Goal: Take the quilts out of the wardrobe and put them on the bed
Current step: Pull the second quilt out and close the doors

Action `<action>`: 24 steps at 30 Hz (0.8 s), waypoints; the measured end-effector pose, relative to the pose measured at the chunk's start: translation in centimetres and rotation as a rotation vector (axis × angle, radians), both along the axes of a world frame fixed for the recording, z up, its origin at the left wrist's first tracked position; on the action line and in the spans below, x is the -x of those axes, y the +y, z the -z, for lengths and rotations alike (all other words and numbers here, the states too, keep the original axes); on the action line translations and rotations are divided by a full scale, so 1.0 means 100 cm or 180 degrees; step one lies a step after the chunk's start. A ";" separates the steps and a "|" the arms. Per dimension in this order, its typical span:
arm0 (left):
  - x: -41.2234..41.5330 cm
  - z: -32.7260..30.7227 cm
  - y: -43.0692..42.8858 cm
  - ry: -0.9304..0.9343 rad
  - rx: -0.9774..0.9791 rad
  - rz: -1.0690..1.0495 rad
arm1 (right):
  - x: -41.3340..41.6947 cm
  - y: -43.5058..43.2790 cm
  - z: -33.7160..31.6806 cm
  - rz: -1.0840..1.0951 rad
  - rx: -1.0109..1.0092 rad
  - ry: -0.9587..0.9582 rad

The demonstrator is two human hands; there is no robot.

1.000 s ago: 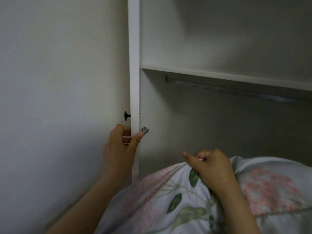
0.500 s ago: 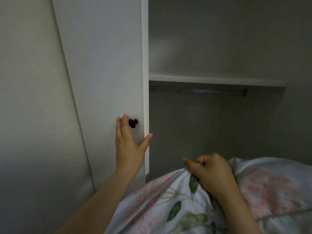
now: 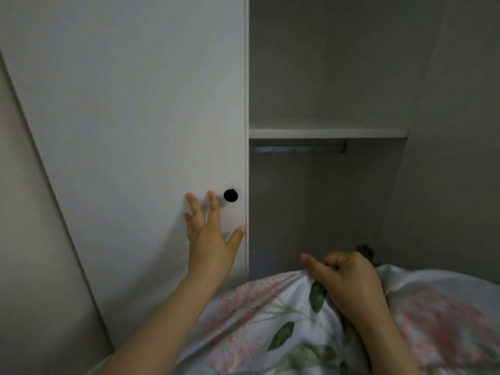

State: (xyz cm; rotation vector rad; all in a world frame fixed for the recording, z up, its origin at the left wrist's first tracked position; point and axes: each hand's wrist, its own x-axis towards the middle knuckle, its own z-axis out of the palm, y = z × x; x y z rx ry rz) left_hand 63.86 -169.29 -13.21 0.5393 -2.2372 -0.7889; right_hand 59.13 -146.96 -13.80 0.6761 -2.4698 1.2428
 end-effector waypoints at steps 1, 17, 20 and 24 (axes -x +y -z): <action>0.002 0.000 -0.003 -0.0045 0.0013 0.0054 | -0.003 -0.001 0.001 0.0063 0.0041 -0.0018; 0.025 -0.007 -0.040 -0.0386 -0.0062 0.0559 | -0.042 -0.013 0.003 0.0840 0.0156 0.0042; 0.029 -0.007 -0.049 -0.0397 -0.0077 0.0616 | -0.043 -0.016 0.000 0.0914 0.0077 0.0068; 0.032 -0.007 -0.052 -0.0340 -0.0173 0.0668 | -0.045 -0.016 -0.002 0.0911 0.0042 0.0074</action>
